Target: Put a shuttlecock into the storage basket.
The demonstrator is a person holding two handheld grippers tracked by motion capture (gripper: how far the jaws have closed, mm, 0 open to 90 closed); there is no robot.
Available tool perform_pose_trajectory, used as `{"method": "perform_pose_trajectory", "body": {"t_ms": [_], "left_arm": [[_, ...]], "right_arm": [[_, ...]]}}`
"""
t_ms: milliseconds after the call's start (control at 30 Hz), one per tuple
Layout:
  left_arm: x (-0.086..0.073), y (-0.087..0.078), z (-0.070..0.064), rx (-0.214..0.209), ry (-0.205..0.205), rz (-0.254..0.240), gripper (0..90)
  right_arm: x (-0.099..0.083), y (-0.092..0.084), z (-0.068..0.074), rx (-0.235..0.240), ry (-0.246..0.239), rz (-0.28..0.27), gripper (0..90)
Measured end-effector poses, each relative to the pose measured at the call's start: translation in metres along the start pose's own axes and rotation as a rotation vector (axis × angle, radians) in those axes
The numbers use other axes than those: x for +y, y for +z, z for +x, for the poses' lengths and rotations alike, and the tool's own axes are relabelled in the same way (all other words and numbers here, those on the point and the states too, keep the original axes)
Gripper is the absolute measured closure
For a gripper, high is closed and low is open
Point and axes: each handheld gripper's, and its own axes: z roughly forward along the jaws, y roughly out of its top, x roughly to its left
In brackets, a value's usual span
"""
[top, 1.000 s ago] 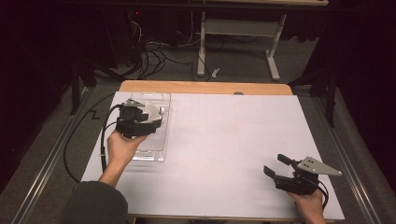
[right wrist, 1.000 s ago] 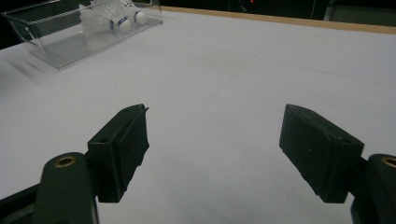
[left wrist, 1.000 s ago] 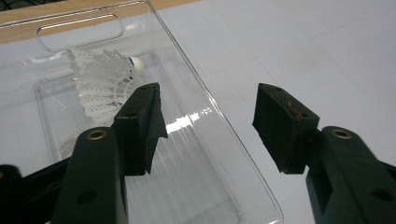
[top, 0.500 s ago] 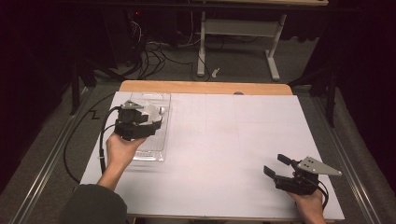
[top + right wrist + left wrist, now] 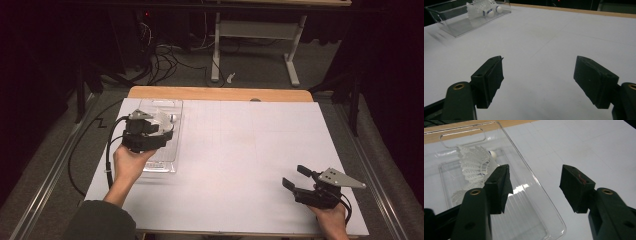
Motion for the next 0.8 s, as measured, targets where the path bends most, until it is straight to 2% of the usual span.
{"method": "perform_pose_trajectory", "body": {"t_ms": [800], "left_arm": [[-0.011,-0.007,-0.006,-0.009,0.009,-0.022,41.5]], "right_arm": [[0.000,0.000,0.000,0.000,0.000,0.001,24.0]]}}
